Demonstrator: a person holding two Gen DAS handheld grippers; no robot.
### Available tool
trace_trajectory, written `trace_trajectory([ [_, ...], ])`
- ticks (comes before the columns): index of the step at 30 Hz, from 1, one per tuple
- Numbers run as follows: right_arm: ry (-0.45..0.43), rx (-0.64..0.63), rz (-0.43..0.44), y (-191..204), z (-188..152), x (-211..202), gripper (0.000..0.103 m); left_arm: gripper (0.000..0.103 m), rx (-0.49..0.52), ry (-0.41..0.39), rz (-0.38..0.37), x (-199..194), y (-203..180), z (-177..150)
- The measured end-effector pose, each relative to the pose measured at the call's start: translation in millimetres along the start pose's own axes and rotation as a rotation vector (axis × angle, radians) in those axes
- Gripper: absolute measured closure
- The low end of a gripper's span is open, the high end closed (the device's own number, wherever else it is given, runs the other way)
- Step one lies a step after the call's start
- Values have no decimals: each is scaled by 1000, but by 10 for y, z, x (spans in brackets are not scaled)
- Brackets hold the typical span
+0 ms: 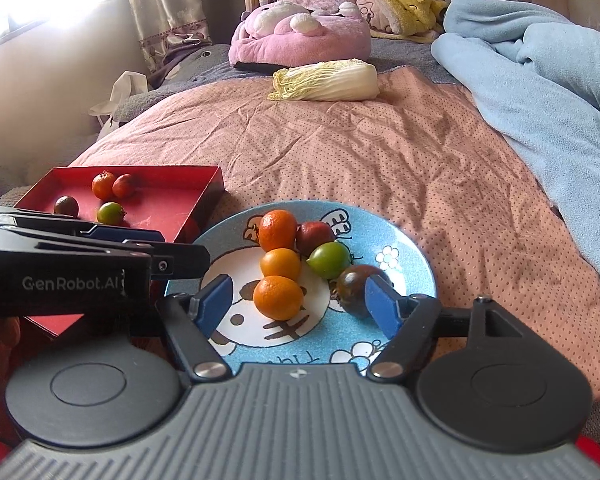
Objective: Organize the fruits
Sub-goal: 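Move both open grippers back over the red tray toward the dark tomato and lime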
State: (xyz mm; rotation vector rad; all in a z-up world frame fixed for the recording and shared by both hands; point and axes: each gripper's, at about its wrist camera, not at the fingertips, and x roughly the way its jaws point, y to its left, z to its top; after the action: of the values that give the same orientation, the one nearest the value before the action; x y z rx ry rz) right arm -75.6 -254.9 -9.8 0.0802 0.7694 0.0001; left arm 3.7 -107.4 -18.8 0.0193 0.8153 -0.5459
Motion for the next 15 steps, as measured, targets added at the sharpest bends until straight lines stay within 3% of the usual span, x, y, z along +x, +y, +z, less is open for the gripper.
trace_trajectory([
  [15, 2, -70, 38, 350, 100, 42, 25, 60, -76, -16, 64, -114, 408, -39],
])
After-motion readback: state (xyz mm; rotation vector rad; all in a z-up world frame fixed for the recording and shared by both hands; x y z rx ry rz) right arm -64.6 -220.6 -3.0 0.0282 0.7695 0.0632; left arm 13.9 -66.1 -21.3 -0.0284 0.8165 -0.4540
